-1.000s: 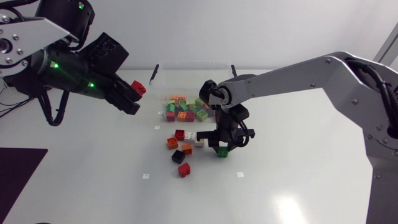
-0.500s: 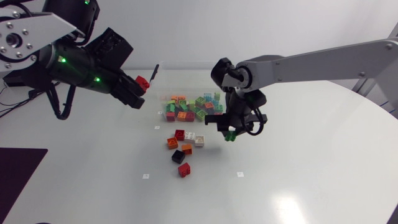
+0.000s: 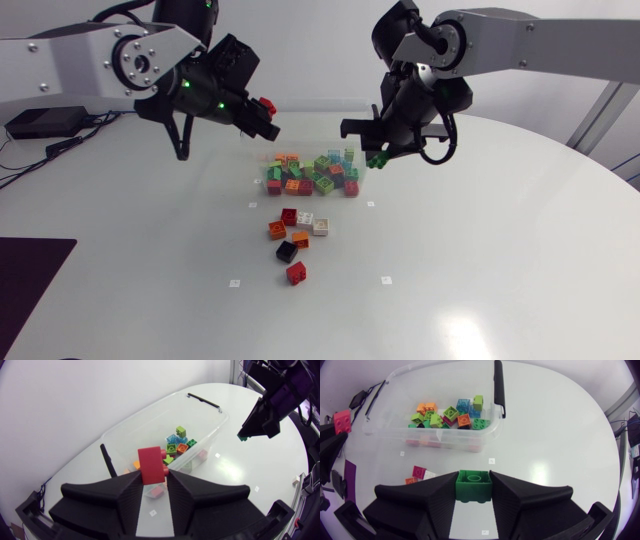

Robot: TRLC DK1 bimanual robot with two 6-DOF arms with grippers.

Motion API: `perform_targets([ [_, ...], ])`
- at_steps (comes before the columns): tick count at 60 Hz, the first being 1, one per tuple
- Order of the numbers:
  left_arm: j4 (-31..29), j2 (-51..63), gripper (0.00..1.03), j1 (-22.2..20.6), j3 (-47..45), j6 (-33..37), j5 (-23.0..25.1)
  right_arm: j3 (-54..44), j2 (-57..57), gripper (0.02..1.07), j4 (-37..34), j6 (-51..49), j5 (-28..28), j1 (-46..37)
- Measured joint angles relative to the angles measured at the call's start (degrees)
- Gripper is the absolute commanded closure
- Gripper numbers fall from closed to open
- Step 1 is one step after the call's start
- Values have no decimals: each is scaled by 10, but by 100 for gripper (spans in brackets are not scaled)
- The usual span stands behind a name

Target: Place the duplo bricks in the container

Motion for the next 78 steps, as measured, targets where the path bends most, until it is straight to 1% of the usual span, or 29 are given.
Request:
perform_targets([
  [11, 61, 59, 79, 5, 36, -9, 1, 23, 0, 75, 26, -19, -14, -5],
  [19, 90, 102, 77, 21, 56, -17, 8, 48, 2, 75, 48, -28, -23, -5],
  [20, 92, 109, 74, 24, 59, -19, 9, 52, 3, 75, 52, -30, -24, -5],
  [21, 93, 113, 65, 26, 62, -21, 10, 56, 5, 75, 55, -30, -24, -5],
  [22, 93, 120, 63, 29, 64, -24, 10, 60, 7, 75, 58, -31, -24, -5],
  [23, 93, 124, 51, 30, 67, -26, 10, 64, 9, 75, 59, -31, -25, -5],
  [24, 94, 129, 43, 33, 69, -28, 11, 69, 13, 75, 61, -32, -26, -5],
  [25, 95, 133, 38, 34, 70, -28, 12, 74, 16, 75, 62, -32, -26, -5],
  [26, 95, 137, 36, 37, 72, -28, 15, 79, 20, 75, 65, -32, -26, -5],
  [27, 95, 141, 27, 39, 73, -28, 19, 83, 24, 75, 67, -32, -26, -5],
  [28, 95, 143, 22, 40, 74, -30, 21, 87, 28, 75, 71, -33, -26, -5],
  [31, 95, 147, 10, 44, 74, -30, 23, 96, 39, 75, 77, -36, -26, -5],
  [33, 95, 147, 6, 47, 74, -30, 23, 101, 46, 75, 78, -36, -26, -5],
  [39, 95, 139, 6, 51, 71, -30, 29, 116, 70, 75, 92, -43, -26, -5],
  [44, 95, 111, 6, 55, 49, -29, 45, 124, 85, 75, 108, -47, -26, -6],
  [51, 86, 39, 6, 67, 2, -21, 76, 142, 110, 75, 124, -53, -26, -11],
  [59, 83, -43, 6, 82, -61, 19, 99, 152, 132, 74, 142, -62, -26, -15],
  [62, 79, -67, 6, 83, -87, 40, 105, 155, 139, 67, 148, -64, -25, -15],
  [67, 70, -96, 6, 83, -133, 80, 117, 162, 152, 50, 155, -76, -20, -15],
  [72, 54, -108, 6, 83, -170, 116, 130, 170, 163, 36, 155, -87, -19, -15],
  [76, 44, -108, 6, 81, -192, 146, 133, 171, 168, 23, 155, -92, -19, -15],
  [78, 44, -108, 6, 80, -203, 160, 137, 171, 168, 20, 155, -92, -19, -15],
])
